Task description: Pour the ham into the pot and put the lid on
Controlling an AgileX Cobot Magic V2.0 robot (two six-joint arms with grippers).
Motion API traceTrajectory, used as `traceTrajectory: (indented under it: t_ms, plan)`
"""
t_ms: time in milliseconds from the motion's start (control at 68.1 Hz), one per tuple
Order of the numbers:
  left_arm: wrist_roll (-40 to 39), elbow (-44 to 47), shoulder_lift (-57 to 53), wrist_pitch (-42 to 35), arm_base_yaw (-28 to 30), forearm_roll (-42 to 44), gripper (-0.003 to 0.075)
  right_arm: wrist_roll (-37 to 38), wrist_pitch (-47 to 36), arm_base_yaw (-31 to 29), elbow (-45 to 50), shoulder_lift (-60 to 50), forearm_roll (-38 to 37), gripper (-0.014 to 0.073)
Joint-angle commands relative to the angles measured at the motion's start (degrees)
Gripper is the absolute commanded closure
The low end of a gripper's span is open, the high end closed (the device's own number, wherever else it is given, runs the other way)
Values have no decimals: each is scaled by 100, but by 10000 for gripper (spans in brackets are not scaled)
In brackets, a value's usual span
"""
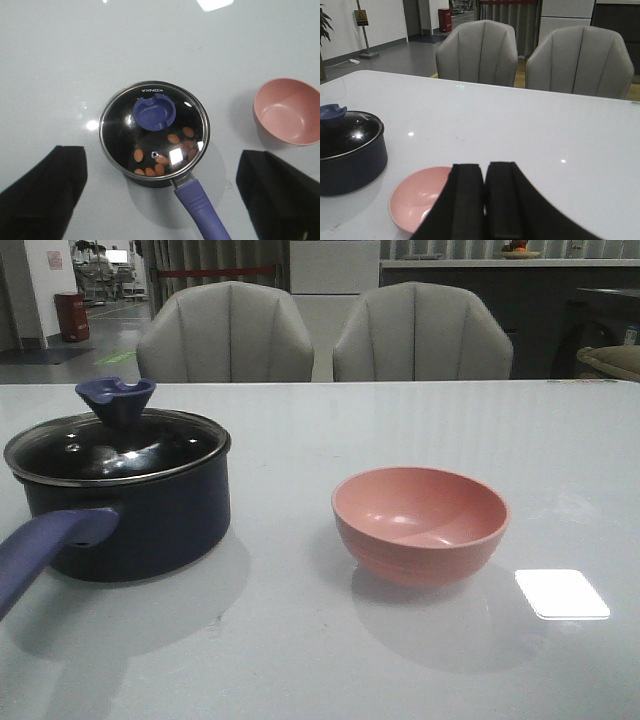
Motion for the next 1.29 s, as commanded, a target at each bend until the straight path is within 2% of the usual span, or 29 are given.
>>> traceTrajectory:
  t_ms: [0,191,455,514,573,646,823,896,1278]
  plan:
    - [5,540,-742,-881,22,-106,82,-59,-429,0,-151,35,-8,447]
    - [5,1916,-2170,-1753,22,-80,82,-59,-429,0,-151,35,-8,447]
    - [5,3503,-4013,-2345,22,-67,84,-59,-429,0,-151,35,-8,447]
    - [5,3766,-4383,-2417,22,-67,108,-59,-429,0,-151,35,-8,447]
    - [5,4012,-4654,-2459,22,-67,163,-59,-429,0,-151,35,-8,447]
    - [5,4215,-4920,-2459,22,-67,279,-59,-429,0,-151,35,-8,447]
    - [5,4494,-5080,-2474,22,-194,617,-59,-429,0,-151,35,-8,447]
    - [5,4506,-5080,-2487,22,-276,596,-59,-429,0,-151,35,-8,447]
    - [5,4506,-5080,-2452,22,-319,607,-59,-429,0,-151,35,-8,447]
